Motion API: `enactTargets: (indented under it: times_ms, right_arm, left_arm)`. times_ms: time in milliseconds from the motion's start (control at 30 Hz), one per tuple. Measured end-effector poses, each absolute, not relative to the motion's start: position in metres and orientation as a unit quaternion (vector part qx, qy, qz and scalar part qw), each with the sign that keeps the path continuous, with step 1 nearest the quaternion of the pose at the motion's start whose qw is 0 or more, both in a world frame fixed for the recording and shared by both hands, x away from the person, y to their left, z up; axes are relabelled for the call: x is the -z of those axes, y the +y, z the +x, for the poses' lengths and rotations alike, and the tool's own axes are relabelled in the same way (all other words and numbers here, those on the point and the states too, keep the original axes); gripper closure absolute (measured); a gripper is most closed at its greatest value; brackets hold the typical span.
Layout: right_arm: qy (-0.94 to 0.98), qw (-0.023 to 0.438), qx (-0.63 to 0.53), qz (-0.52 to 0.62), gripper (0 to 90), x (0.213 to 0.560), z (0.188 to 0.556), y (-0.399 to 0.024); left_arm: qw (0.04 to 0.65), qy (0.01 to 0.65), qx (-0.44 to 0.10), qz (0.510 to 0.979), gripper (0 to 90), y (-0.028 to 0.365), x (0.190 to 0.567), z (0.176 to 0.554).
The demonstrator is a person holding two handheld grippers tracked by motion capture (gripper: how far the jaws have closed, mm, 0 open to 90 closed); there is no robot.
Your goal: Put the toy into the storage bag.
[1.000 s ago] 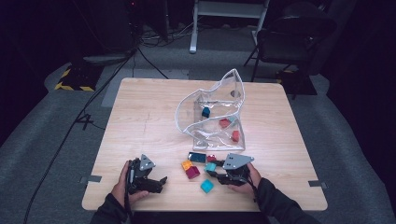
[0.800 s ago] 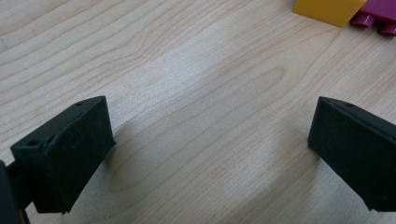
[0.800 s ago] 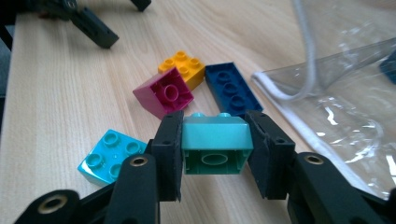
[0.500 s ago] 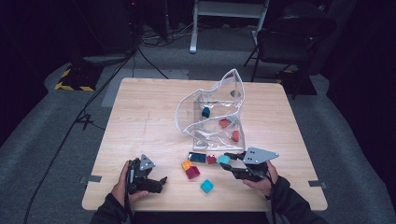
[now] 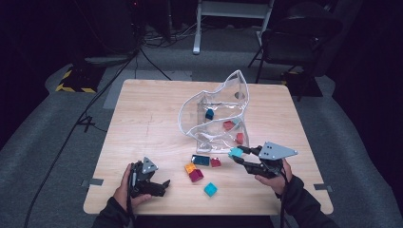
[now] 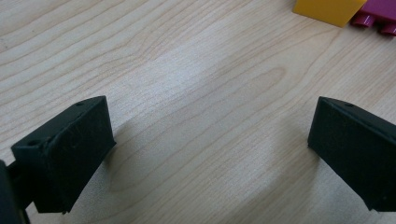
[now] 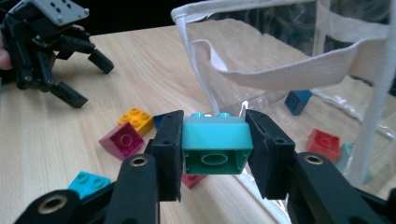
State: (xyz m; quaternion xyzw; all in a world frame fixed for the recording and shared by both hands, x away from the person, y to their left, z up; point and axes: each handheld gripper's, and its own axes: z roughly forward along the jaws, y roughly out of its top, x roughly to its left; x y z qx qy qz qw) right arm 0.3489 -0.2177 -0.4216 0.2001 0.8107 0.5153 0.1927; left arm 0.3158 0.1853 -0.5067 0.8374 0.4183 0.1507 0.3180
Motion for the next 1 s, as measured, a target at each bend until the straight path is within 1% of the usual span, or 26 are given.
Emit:
enactTargets:
  times_ms: [633,1000]
  right_arm:
    - [0.787,0.231,-0.536,0.199,59.3,0.373,0.361,-0.227]
    - [0.772,0.251,-0.548,0.202,59.3,0.343,0.372,-0.224]
  left_arm:
    - [0.317,0.424,-0.151,0.835,0.5,0.186,0.507,0.314]
    - [0.317,0.424,-0.151,0.835,0.5,0.186,0.507,0.314]
